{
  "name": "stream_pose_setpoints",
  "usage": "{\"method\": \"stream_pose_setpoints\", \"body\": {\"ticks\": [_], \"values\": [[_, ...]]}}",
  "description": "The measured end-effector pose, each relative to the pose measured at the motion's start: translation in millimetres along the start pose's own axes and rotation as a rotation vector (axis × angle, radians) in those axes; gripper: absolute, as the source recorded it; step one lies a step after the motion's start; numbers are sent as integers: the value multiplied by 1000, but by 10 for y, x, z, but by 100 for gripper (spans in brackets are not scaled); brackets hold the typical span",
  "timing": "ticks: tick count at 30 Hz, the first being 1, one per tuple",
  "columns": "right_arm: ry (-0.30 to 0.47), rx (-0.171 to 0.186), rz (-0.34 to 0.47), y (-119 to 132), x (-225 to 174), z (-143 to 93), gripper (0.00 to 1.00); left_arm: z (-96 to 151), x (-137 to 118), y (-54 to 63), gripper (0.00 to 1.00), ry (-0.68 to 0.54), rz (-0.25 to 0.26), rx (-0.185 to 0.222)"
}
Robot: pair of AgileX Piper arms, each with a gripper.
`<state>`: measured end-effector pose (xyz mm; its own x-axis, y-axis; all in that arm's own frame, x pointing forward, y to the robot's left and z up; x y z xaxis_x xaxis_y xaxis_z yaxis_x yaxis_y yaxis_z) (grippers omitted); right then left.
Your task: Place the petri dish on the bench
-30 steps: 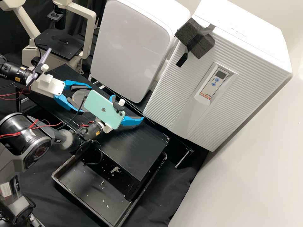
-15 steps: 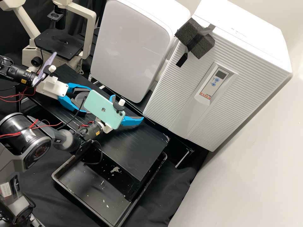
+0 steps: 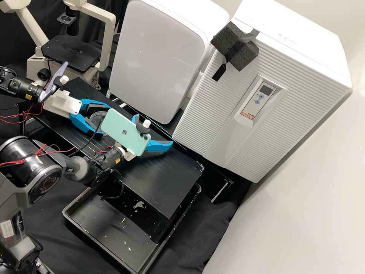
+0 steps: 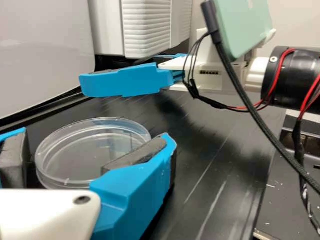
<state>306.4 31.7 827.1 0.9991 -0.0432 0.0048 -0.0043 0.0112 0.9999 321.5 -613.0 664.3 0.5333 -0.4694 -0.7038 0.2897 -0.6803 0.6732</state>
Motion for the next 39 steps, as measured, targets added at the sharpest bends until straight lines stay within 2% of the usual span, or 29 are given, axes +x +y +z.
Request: {"method": "stream_pose_setpoints", "body": {"ticks": [7, 12, 16, 19, 21, 24, 26, 29, 30, 32, 35, 37, 39], "values": [[0, 0, 0, 0, 0, 0, 100, -48, -22, 2, 100, 13, 1, -3], [0, 0, 0, 0, 0, 0, 100, -86, -142, -23, 100, 28, 3, -17], [0, 0, 0, 0, 0, 0, 100, -41, -294, 39, 100, 16, 36, -13], [0, 0, 0, 0, 0, 0, 100, 29, -421, 87, 100, -25, 85, -9], [0, 0, 0, 0, 0, 0, 100, 60, -525, 104, 100, -50, 110, 0], [0, 0, 0, 0, 0, 0, 100, 53, -676, 85, 100, -47, 140, -8], [0, 0, 0, 0, 0, 0, 100, 39, -759, 65, 100, 7, 165, 54], [0, 0, 0, 0, 0, 0, 100, -32, -882, 16, 100, 156, 224, 129], [0, 0, 0, 0, 0, 0, 100, -52, -918, 10, 100, 201, 244, 170], [0, 0, 0, 0, 0, 0, 100, -117, -1006, -4, 100, 314, 310, 200], [0, 0, 0, 0, 0, 0, 100, -214, -1146, -29, 100, 471, 383, 228], [0, 0, 0, 0, 0, 0, 100, -289, -1226, -38, 100, 558, 425, 201], [0, 0, 0, 0, 0, 0, 100, -378, -1289, -70, 100, 626, 439, 169]]}}
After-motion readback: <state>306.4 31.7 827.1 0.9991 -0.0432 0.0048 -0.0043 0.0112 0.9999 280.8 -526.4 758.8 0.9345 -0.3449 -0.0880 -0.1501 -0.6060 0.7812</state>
